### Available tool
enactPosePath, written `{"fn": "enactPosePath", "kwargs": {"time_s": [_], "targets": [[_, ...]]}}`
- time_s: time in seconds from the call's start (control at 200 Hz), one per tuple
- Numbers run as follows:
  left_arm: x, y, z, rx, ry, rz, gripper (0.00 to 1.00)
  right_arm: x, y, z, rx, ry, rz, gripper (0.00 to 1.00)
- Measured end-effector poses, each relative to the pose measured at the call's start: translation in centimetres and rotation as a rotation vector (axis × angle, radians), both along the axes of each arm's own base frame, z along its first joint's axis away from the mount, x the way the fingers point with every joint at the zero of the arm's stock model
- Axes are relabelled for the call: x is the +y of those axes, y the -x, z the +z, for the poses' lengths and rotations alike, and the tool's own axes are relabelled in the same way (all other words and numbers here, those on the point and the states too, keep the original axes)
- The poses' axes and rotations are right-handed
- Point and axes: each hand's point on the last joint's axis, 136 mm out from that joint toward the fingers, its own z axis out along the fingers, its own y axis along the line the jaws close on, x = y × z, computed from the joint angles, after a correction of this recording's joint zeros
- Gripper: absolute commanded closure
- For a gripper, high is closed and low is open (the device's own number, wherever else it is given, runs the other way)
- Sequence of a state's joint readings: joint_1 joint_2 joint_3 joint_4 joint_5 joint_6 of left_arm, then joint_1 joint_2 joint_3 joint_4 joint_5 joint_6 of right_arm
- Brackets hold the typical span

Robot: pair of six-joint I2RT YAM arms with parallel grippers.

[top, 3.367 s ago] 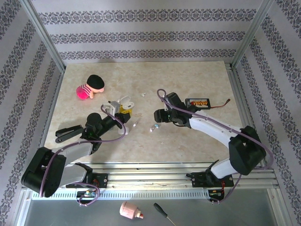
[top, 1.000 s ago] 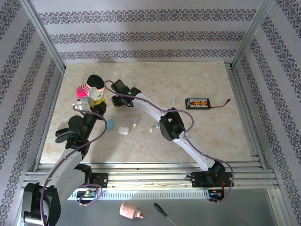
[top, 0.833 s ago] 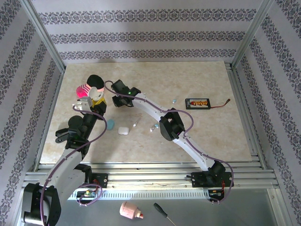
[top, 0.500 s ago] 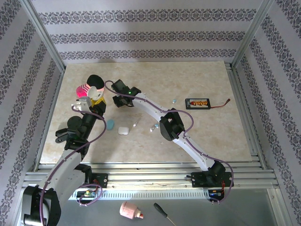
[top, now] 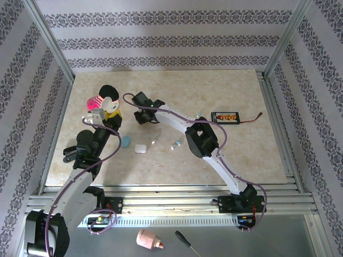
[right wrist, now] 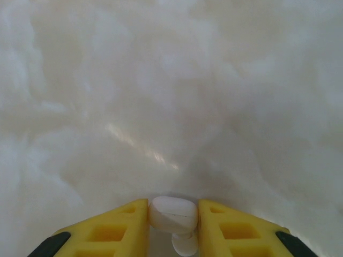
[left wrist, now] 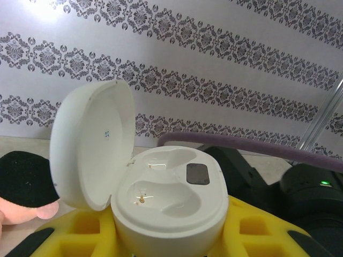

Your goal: Insert the wireless bluetooth earbuds into the charging case

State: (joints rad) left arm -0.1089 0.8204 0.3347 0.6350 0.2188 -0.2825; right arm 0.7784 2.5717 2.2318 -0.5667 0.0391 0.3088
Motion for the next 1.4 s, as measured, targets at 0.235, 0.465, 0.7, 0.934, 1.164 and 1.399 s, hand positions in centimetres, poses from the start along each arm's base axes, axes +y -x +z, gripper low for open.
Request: {"fn": "enactPosePath", "kwargs": {"time_s": [0.235,0.465,0.7,0.934,1.164,1.399], "targets": [[-0.3,0.1,-0.2,0.014,-0.002,-0.017,0.71,-6.5,2.7,1.0,0.019,0.019,-0.068,0.72],[-1.8,0.4,-0.6,0.024,-0.015,-0.102,0.72,-16.1,6.3,0.4,0.040,0.063,-0.216,0.72],[-5.8,1.5,-0.1,-0.030,-0.061,-0.278,0.72,-22.7,11.0,-0.8,0.070,0.088,-0.343,0.72],[-9.8,2.6,0.3,-0.110,-0.126,-0.422,0.71,-23.6,13.1,-0.7,0.117,0.042,-0.397,0.60],[-10.5,2.7,-0.1,-0.118,-0.158,-0.435,0.72,-22.3,14.3,-0.5,0.196,-0.037,-0.391,0.52],[-10.5,2.5,-0.5,-0.109,-0.168,-0.432,0.71,-21.9,15.3,0.9,0.222,-0.133,-0.380,0.51]]}}
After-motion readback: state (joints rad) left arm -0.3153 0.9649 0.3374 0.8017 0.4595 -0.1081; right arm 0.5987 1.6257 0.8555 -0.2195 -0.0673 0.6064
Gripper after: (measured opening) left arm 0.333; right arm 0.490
